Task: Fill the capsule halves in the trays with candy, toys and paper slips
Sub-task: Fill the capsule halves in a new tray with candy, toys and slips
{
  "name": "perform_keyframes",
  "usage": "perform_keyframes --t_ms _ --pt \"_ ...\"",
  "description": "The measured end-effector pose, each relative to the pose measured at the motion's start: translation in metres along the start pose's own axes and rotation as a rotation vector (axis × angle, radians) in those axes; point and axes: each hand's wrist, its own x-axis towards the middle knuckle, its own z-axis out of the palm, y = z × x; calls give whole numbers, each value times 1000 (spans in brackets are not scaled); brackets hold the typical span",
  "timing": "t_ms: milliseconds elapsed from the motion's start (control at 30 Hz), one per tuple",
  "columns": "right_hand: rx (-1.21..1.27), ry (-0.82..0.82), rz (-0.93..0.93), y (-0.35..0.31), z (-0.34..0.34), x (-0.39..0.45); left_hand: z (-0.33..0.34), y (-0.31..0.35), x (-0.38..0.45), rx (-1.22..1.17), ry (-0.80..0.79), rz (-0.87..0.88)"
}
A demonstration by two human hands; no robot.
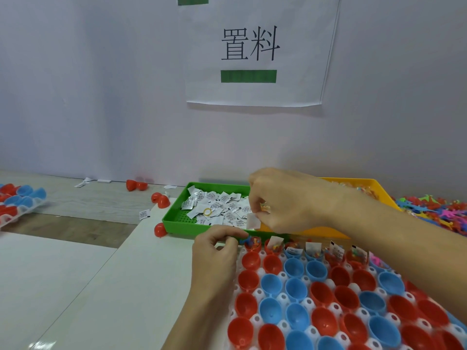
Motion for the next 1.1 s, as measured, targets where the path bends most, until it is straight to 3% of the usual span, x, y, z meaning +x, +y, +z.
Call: perform_keyframes --t_ms 433,1100 --pt "-11 -34 24 -3 8 0 -2 -5 4 40 -38 54" --pt "-89 -96 -12 -10 17 -2 -3 -4 5 -2 39 76"
